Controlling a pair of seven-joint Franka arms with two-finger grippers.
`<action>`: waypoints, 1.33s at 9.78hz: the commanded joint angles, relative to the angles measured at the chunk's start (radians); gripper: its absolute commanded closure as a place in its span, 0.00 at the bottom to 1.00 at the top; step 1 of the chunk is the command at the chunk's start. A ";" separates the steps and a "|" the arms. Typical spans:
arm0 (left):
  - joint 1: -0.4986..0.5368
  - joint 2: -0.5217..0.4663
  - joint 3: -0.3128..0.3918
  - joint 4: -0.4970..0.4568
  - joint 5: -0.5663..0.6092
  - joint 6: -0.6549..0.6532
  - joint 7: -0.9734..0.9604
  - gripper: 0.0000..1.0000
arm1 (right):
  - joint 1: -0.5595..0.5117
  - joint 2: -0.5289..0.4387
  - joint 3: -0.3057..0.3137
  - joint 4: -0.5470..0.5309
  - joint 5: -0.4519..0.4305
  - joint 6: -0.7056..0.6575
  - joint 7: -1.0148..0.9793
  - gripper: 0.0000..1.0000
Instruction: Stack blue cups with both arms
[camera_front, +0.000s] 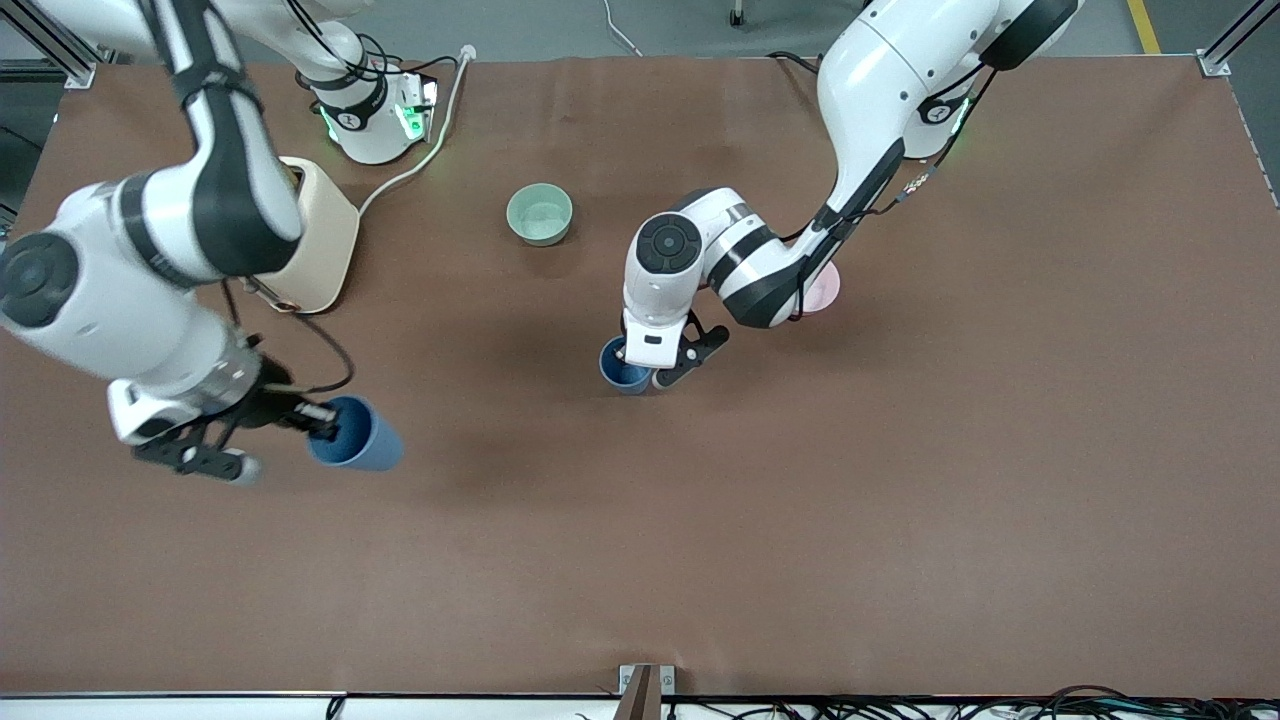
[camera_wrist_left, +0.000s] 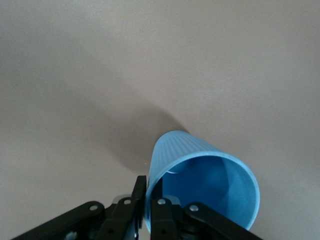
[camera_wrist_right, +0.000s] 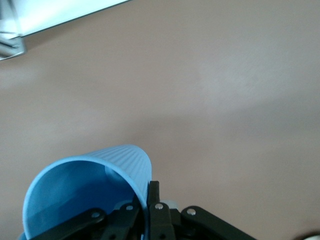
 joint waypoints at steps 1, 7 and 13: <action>-0.002 -0.009 0.016 0.033 0.026 -0.042 -0.019 0.00 | 0.118 -0.080 -0.014 -0.031 0.005 -0.086 0.154 0.99; 0.188 -0.389 0.010 0.034 0.051 -0.507 0.264 0.00 | 0.381 -0.055 -0.015 -0.076 -0.009 -0.028 0.377 0.99; 0.496 -0.606 0.004 0.033 0.026 -0.630 0.853 0.00 | 0.493 0.108 -0.017 -0.076 -0.035 0.160 0.475 0.99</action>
